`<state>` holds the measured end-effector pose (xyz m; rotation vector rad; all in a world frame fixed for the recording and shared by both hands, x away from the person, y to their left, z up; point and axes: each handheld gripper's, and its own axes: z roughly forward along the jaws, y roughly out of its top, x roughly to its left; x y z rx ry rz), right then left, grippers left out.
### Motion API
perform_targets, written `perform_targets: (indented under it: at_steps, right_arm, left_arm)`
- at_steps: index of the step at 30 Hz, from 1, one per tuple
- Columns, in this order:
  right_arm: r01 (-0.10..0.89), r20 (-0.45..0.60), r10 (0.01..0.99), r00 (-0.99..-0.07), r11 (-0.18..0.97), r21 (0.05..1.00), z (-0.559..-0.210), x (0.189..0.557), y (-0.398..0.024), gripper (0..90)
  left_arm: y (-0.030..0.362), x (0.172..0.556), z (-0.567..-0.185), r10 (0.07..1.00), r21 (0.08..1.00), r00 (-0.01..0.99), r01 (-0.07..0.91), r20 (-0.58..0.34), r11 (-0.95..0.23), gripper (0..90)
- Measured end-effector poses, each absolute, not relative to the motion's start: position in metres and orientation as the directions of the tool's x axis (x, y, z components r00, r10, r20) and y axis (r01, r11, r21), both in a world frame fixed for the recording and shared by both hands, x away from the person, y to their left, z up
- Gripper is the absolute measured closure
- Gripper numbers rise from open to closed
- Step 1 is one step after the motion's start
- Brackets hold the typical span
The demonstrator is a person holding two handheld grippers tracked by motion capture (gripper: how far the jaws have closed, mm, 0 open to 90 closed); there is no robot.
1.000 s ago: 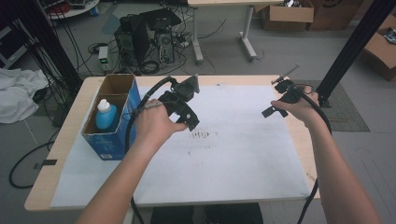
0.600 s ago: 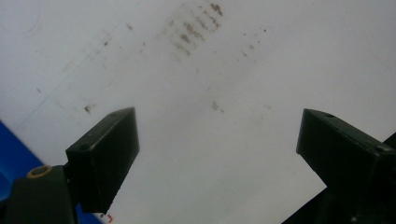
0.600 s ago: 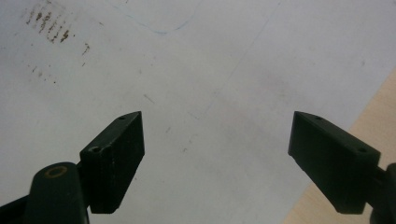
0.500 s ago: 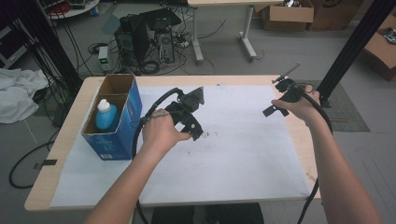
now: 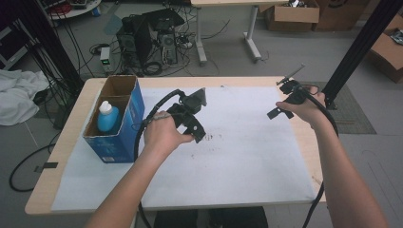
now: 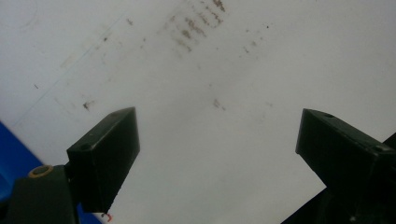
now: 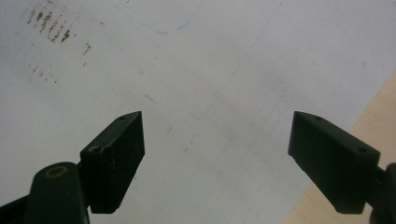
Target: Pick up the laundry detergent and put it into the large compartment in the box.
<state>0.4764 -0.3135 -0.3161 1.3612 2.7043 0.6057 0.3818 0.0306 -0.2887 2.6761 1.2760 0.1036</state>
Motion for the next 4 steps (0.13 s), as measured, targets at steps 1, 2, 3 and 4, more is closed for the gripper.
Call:
perform_targets:
  at_steps: [1, 2, 3, 4]
  right_arm:
    - [0.763, 0.127, 0.784, -0.607, 0.532, 0.367, -0.316, 0.476, -0.3133, 18.5]
    - [0.762, 0.127, 0.782, -0.61, 0.535, 0.366, -0.3159, 0.4759, -0.3134, 18.5]
    - [0.761, 0.126, 0.782, -0.611, 0.536, 0.365, -0.3158, 0.4756, -0.3132, 18.5]
    - [0.762, 0.126, 0.783, -0.609, 0.535, 0.365, -0.3157, 0.4755, -0.3132, 18.5]
  left_arm:
    - [0.0307, 0.3816, -0.2886, 0.776, 0.188, 0.631, 0.764, -0.013, -0.618, 14.2]
    - [0.0304, 0.3816, -0.2885, 0.776, 0.188, 0.631, 0.763, -0.013, -0.618, 14.2]
    - [0.0302, 0.3818, -0.2886, 0.776, 0.187, 0.631, 0.764, -0.014, -0.618, 14.2]
    - [0.03, 0.3819, -0.2888, 0.777, 0.189, 0.629, 0.765, -0.016, -0.616, 14.2]
